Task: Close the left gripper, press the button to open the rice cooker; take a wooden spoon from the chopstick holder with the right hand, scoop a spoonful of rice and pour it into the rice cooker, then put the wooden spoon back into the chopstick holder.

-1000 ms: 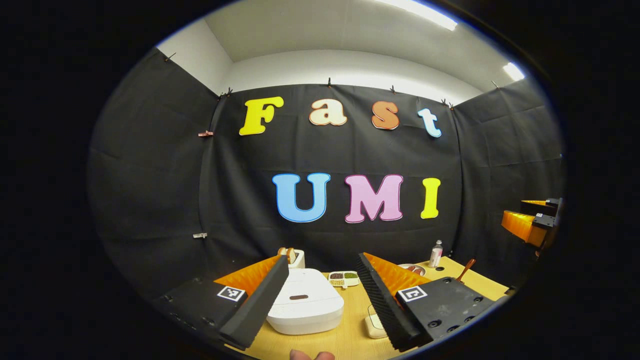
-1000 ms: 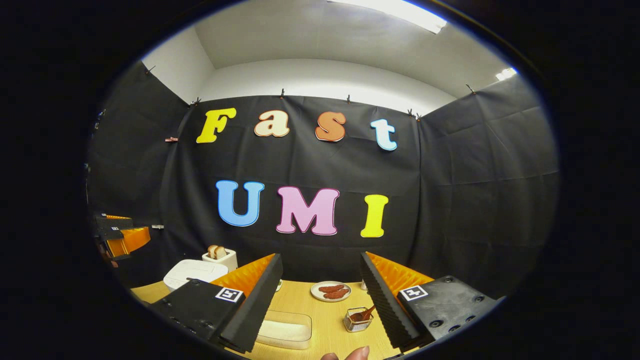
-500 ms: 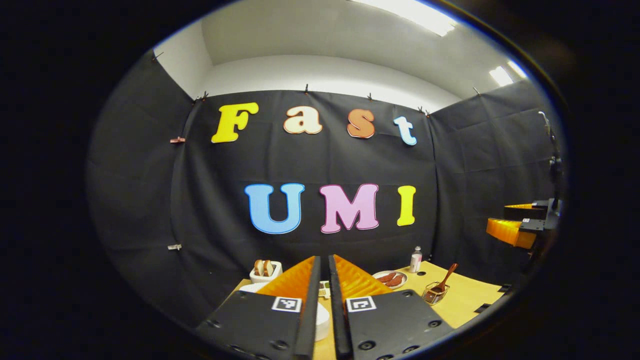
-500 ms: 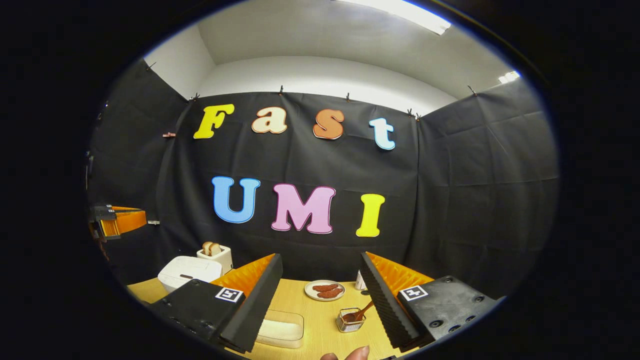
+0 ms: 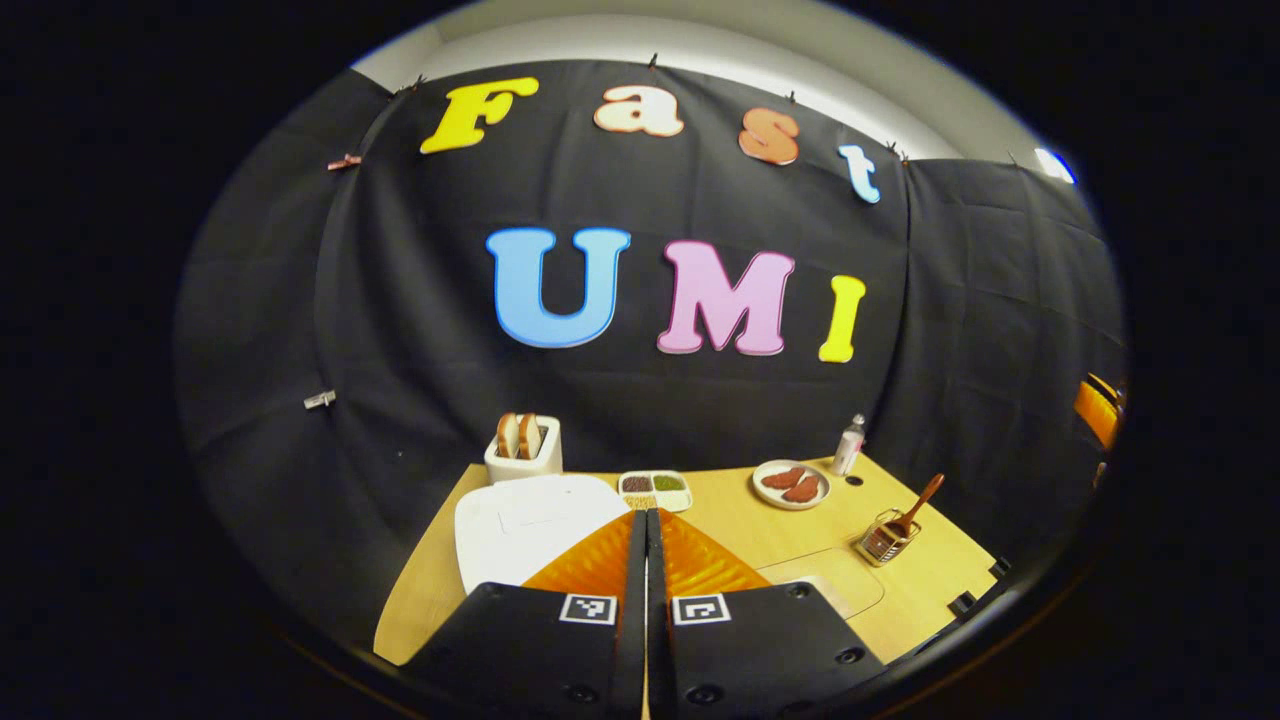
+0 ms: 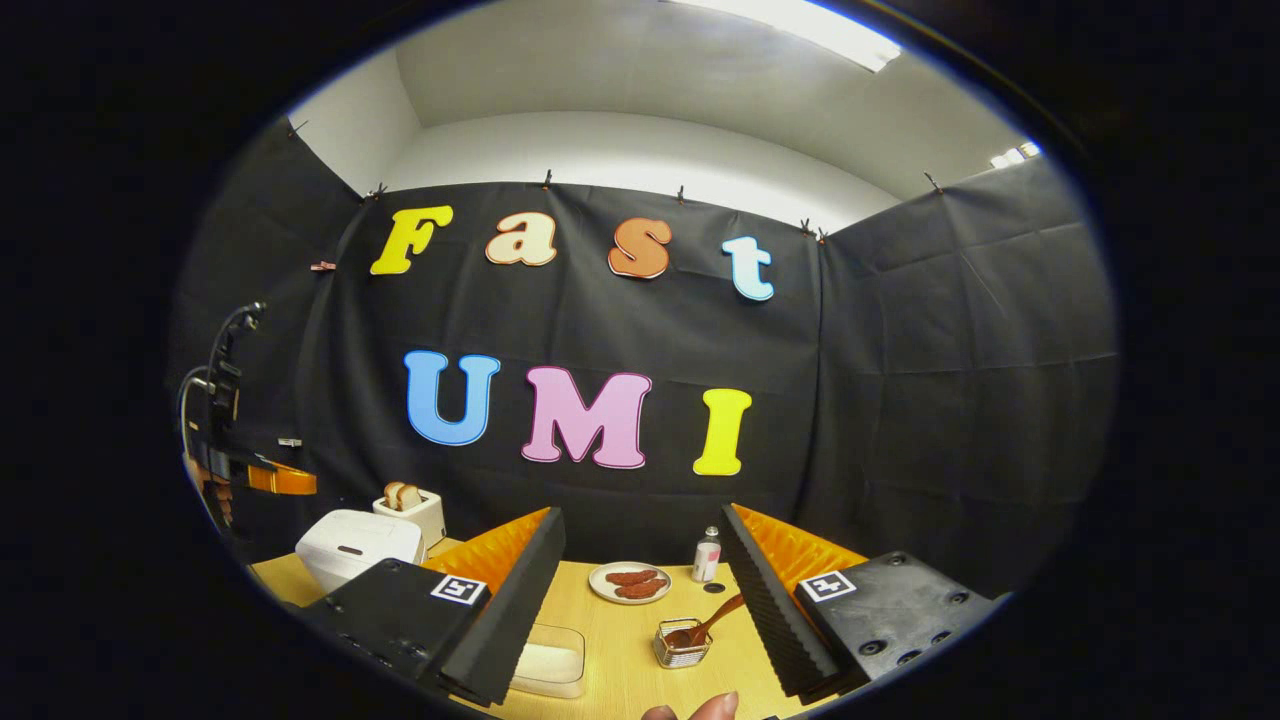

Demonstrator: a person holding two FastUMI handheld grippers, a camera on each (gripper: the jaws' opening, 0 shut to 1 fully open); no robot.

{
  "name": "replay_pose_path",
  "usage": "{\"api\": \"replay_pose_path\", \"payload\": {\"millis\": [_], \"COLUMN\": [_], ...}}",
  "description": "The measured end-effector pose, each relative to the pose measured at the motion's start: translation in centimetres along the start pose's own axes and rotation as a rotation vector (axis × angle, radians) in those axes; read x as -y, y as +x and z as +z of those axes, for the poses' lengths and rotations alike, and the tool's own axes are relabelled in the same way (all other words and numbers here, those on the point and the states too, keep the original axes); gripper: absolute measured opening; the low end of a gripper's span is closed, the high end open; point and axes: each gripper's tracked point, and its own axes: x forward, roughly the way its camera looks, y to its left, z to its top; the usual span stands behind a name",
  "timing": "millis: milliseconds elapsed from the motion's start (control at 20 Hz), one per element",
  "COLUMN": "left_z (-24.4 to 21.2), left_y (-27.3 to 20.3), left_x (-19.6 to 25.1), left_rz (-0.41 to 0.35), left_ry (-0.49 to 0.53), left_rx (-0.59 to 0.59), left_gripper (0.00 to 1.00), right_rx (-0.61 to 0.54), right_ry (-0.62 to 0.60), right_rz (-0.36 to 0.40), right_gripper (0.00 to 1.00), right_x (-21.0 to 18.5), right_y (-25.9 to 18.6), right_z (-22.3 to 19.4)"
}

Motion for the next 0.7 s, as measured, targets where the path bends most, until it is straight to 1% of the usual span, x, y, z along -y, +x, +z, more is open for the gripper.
{"api": "replay_pose_path", "payload": {"millis": [250,450,700], "left_z": [-4.3,-8.1,-11.0], "left_y": [5.7,8.5,10.7], "left_x": [-4.3,-5.1,-5.5], "left_rz": [0.021,-0.010,-0.003], "left_ry": [-0.050,-0.117,-0.113], "left_rx": [-0.178,-0.316,-0.420], "left_gripper": [0.06,0.06,0.06], "right_rx": [-0.011,-0.019,-0.027], "right_ry": [-0.013,-0.030,-0.095], "right_rz": [-0.060,-0.106,-0.162], "right_gripper": [0.98,0.98,0.98], "right_x": [2.8,5.2,8.6], "right_y": [-0.3,-0.9,-1.3], "right_z": [-0.8,-1.5,-2.5]}}
